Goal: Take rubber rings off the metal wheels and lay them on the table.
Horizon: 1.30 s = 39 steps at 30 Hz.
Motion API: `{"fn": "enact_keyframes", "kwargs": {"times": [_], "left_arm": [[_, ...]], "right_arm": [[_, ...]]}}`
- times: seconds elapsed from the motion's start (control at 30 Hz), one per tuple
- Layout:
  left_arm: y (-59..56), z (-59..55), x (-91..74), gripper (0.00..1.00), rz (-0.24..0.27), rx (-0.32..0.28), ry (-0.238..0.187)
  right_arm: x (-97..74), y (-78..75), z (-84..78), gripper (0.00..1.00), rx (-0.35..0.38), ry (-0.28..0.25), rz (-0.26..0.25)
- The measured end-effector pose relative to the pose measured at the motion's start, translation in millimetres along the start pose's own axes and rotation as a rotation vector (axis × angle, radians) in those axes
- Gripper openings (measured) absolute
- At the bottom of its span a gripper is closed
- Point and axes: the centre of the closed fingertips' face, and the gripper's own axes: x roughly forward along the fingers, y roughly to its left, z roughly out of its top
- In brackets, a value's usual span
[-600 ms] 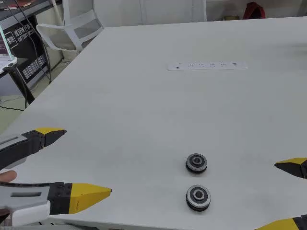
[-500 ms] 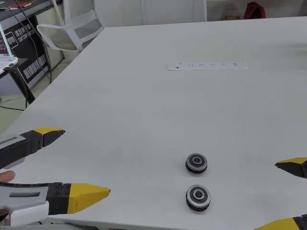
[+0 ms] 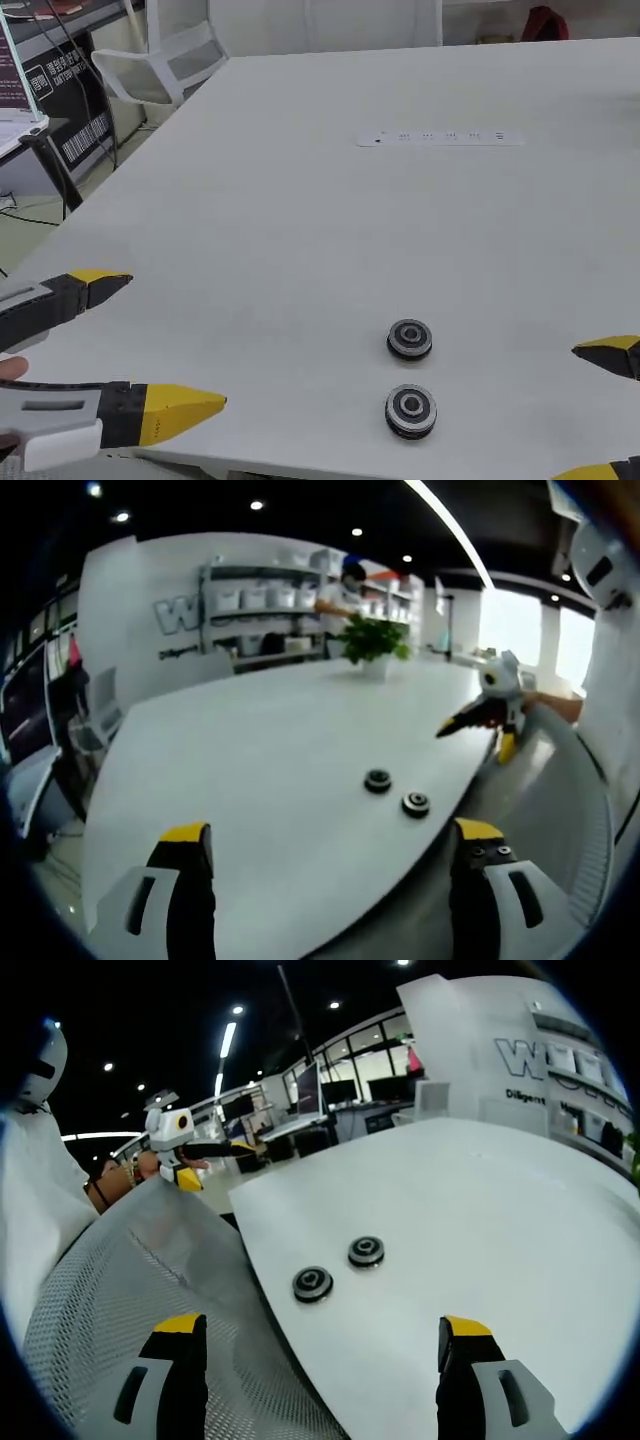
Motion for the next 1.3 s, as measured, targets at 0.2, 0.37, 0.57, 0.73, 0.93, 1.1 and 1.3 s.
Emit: {"fn": "enact_keyframes", "kwargs": {"times": [0.2, 0.37, 0.57, 0.73, 0.93, 1.1, 1.3], "left_arm": [[3.1, -4.0, -1.7, 1.00, 0.024, 0.005, 0.021], [3.8, -6.5, -4.2, 1.00, 0.027, -0.068, -0.005], [6.2, -2.7, -7.7, 1.00, 0.044, -0.070, -0.021], [8.7, -0.7, -7.2, 1.00, 0.035, -0.098, -0.043], [7.6, -2.7, -6.0, 1.00, 0.024, -0.076, -0.019], [6.8, -3.4, -6.4, 1.00, 0.021, -0.068, -0.014], [7.4, -1.4, -4.2, 1.00, 0.017, -0.063, -0.012]], "right_arm": [[-2.1, 0.1, -5.7, 0.96, -0.003, 0.015, 0.018], [-0.8, 1.6, -7.4, 0.95, -0.013, 0.023, 0.030], [1.1, 3.2, -5.9, 0.95, -0.010, 0.026, 0.053], [3.0, 0.8, -4.3, 0.95, -0.021, 0.033, 0.046], [4.5, 2.5, -1.0, 0.95, -0.015, 0.015, 0.041], [4.0, 1.2, -12.1, 0.95, -0.018, 0.041, 0.034], [-0.8, -2.1, -10.7, 0.95, 0.011, 0.006, 0.020]]}}
